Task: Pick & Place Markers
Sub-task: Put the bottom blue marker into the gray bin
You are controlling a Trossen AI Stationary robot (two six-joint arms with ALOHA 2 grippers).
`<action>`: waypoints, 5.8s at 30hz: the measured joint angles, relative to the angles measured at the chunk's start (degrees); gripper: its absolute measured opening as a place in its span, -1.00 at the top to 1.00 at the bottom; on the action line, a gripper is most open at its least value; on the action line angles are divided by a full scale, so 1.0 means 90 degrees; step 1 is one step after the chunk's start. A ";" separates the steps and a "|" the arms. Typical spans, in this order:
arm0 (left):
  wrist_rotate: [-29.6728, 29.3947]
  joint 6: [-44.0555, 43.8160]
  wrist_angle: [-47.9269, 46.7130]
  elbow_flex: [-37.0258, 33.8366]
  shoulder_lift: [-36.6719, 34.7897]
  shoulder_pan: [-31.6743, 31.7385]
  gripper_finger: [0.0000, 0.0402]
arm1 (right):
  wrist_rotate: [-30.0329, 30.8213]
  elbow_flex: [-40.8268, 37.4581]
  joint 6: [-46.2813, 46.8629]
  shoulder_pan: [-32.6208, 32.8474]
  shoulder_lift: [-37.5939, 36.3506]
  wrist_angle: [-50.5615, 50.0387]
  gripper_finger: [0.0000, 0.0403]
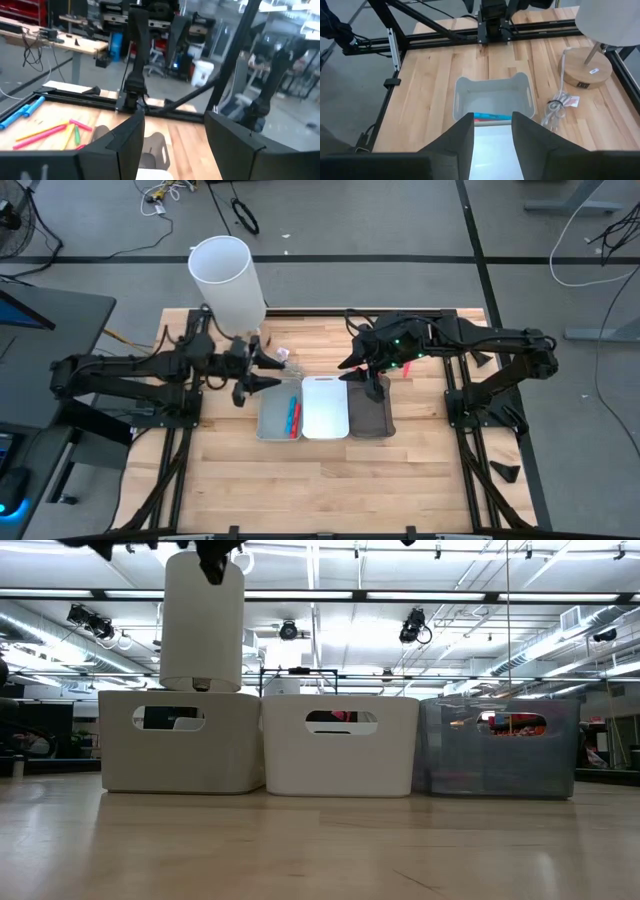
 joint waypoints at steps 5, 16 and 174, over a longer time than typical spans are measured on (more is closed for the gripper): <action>-0.0200 -0.0316 0.0347 -0.0430 -0.0280 0.0000 -0.06 | 0.0000 0.0000 0.0121 0.0000 0.0000 -0.0002 0.35; -0.0182 -0.0312 0.0358 -0.0435 -0.0284 0.0000 -0.06 | 0.0000 0.0000 0.0700 -0.0043 0.0000 -0.0463 0.28; -0.0177 -0.0307 0.0358 -0.0438 -0.0276 0.0002 -0.06 | 0.3827 -0.1457 -0.7329 -0.6108 0.4334 -0.2188 0.66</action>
